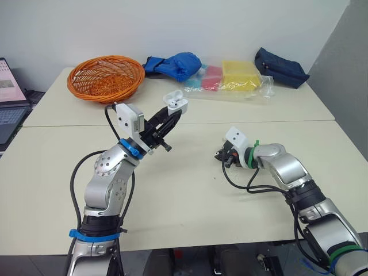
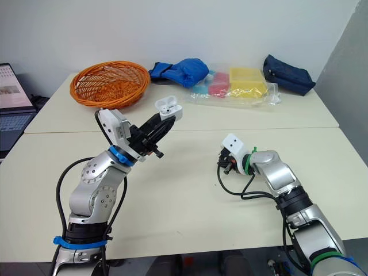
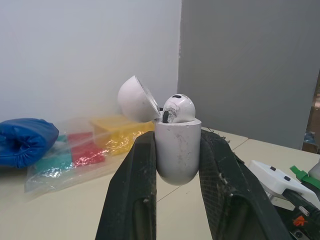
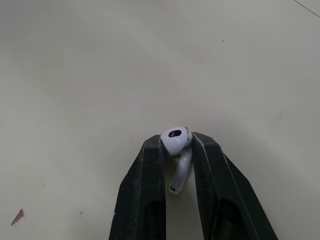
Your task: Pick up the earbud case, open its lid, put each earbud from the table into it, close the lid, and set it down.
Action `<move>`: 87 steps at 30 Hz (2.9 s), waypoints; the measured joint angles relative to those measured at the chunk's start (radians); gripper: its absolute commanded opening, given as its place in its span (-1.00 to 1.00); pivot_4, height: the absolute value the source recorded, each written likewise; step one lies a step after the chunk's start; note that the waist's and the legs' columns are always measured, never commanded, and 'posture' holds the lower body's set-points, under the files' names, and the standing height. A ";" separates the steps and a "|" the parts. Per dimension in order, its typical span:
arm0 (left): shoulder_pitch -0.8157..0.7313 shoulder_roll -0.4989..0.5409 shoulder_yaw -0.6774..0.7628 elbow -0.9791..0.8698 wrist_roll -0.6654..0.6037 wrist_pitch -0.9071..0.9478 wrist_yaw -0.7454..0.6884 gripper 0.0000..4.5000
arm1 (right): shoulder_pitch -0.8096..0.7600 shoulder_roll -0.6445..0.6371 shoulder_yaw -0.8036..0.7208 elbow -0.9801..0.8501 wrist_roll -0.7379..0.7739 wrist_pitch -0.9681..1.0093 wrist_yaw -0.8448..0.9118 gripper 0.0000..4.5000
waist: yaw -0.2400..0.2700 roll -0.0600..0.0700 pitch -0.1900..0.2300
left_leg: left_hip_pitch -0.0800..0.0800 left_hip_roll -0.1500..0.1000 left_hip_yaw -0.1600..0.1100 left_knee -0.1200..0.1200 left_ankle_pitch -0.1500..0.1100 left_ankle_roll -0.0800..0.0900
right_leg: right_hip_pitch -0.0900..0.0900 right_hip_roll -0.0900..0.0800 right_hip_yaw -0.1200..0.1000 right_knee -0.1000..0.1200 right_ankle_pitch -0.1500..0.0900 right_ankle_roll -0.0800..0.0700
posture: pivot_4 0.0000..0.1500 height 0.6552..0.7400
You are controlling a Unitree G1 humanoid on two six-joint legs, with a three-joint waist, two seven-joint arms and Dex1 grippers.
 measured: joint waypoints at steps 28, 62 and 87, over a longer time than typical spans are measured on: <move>0.080 -0.010 -0.007 -0.069 0.007 0.009 0.023 -0.65 | 0.232 -0.745 -0.037 0.190 -0.178 -0.531 0.669 -0.83 | -0.003 0.001 0.002 | 0.012 -0.002 0.002 0.001 -0.001 0.000 | 0.010 -0.003 0.003 -0.002 -0.001 -0.001 | 1.00 1.00; 0.080 -0.015 -0.011 -0.088 -0.011 0.032 0.022 -0.65 | 0.288 -0.725 -0.120 0.145 -0.256 -0.407 0.661 -0.06 | 0.002 -0.002 0.000 | 0.017 -0.003 0.001 0.000 -0.001 0.000 | 0.018 -0.004 0.001 -0.004 -0.002 -0.002 | 1.00 1.00; 0.080 -0.012 -0.008 -0.087 -0.011 0.043 0.019 -0.65 | 0.308 -0.704 -0.149 0.096 -0.224 -0.376 0.661 -0.81 | 0.002 -0.002 0.000 | 0.017 -0.002 0.001 0.000 -0.001 0.000 | 0.018 -0.003 0.001 -0.004 -0.002 -0.002 | 1.00 1.00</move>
